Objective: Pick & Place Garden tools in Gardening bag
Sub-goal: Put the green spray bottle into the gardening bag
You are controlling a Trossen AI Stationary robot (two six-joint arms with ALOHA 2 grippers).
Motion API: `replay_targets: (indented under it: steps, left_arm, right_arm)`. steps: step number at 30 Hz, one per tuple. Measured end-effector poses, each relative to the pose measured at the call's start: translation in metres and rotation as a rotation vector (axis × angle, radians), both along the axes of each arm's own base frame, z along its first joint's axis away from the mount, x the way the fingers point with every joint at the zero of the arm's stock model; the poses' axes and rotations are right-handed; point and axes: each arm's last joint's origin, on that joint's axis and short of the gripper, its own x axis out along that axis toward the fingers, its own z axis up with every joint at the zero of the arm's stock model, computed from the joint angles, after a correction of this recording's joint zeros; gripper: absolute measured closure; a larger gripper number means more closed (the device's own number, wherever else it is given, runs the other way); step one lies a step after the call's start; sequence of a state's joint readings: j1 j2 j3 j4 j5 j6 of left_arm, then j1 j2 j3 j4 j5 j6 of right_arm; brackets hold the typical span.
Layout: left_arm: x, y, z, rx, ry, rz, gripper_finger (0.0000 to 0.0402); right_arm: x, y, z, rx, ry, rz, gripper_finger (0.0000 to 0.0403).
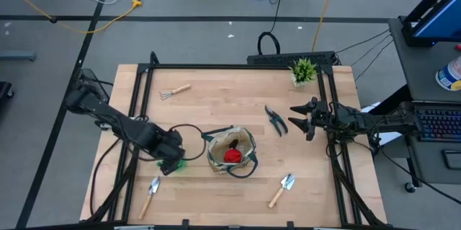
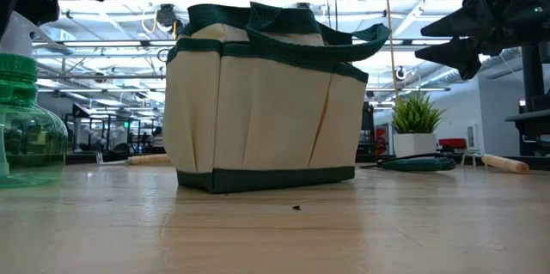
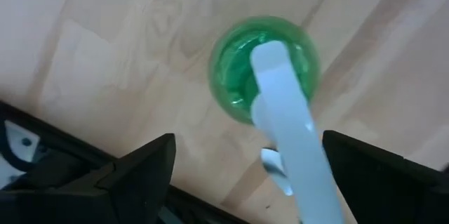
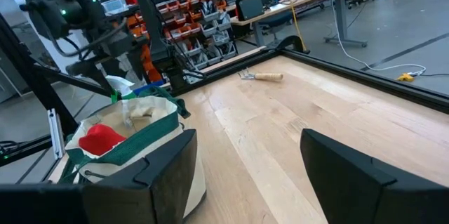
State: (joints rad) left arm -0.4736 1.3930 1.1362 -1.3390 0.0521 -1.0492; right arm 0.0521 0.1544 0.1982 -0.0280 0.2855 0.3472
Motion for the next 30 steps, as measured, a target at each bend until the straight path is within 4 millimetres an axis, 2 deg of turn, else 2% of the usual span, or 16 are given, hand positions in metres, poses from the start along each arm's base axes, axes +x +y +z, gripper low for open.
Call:
replay_targets:
  steps: [6,11,16,23,24,30]
  left_arm:
    - [0.0015,0.0,-0.0022,0.009,0.011,0.009,0.0072]
    - [0.0017,0.0,-0.0022,0.011,0.008,0.011,0.0128]
    - [0.0019,0.0,-0.0022,0.014,0.005,0.016,0.0205]
    - [0.0019,0.0,-0.0021,0.014,0.005,0.02,0.034]
    - [0.0019,0.0,-0.0019,0.013,0.004,0.015,0.035]
    - [0.0007,0.0003,-0.0005,-0.001,0.003,0.005,0.035]
  right_arm:
    - [0.0,0.0,0.0,0.0,0.0,0.0,0.0154]
    - [0.0,0.0,0.0,0.0,0.0,0.0,0.0154]
    - [0.0,0.0,0.0,0.0,0.0,0.0,0.0154]
    - [0.0,0.0,0.0,0.0,0.0,0.0,0.0154]
    - [0.0,0.0,0.0,0.0,0.0,0.0,0.0154]
    - [0.0,0.0,0.0,0.0,0.0,0.0,0.0154]
